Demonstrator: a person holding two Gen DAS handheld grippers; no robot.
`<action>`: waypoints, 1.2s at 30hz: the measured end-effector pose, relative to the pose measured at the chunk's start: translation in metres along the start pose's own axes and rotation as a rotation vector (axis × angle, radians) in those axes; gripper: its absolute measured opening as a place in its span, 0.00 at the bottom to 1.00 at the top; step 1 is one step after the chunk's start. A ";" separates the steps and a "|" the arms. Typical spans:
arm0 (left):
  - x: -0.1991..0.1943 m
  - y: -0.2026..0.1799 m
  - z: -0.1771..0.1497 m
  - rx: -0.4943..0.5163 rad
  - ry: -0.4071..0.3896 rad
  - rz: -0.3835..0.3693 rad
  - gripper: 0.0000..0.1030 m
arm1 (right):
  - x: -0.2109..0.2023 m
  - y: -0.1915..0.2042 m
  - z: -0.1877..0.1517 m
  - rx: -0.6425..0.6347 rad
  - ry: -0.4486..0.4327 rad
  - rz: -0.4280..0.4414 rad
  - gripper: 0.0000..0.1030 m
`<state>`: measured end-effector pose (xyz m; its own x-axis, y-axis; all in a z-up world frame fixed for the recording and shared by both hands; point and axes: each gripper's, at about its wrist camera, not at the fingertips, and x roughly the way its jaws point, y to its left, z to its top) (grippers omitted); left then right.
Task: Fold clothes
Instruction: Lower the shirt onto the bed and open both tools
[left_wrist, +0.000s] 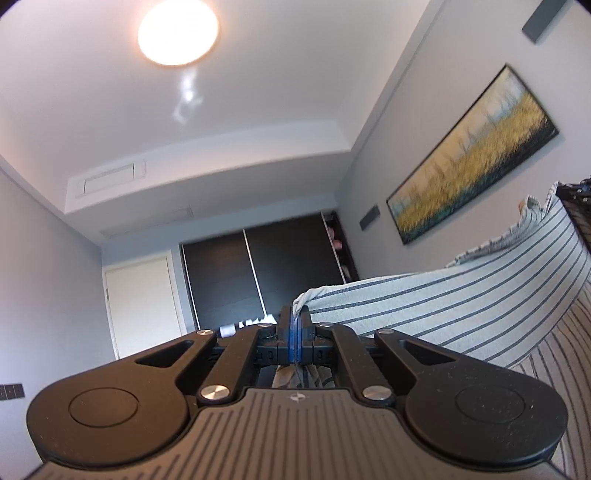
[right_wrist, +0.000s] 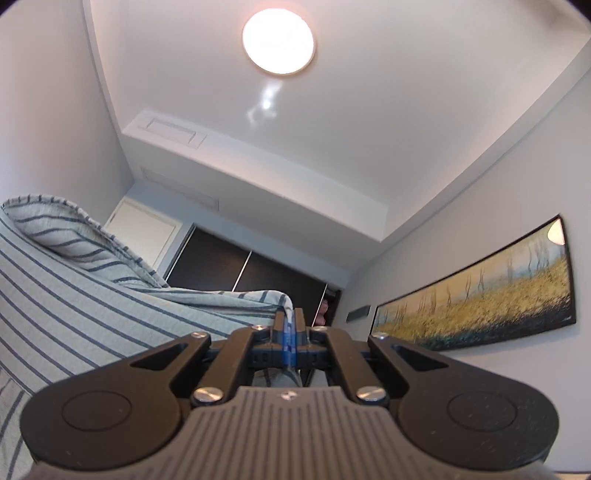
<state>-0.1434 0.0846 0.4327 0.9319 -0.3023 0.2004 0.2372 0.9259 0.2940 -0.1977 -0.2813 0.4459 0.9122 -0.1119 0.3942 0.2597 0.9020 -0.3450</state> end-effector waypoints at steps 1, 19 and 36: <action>0.014 0.000 -0.009 0.003 0.027 0.001 0.00 | 0.013 0.005 -0.009 -0.002 0.024 0.007 0.02; 0.269 0.001 -0.248 0.021 0.555 -0.001 0.00 | 0.258 0.157 -0.259 -0.041 0.557 0.210 0.02; 0.412 -0.040 -0.488 0.080 0.890 -0.065 0.00 | 0.369 0.295 -0.536 -0.112 0.930 0.323 0.02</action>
<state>0.3646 0.0331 0.0472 0.7928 -0.0353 -0.6084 0.3084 0.8843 0.3506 0.3857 -0.2803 0.0331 0.8175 -0.1939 -0.5424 -0.0602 0.9077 -0.4152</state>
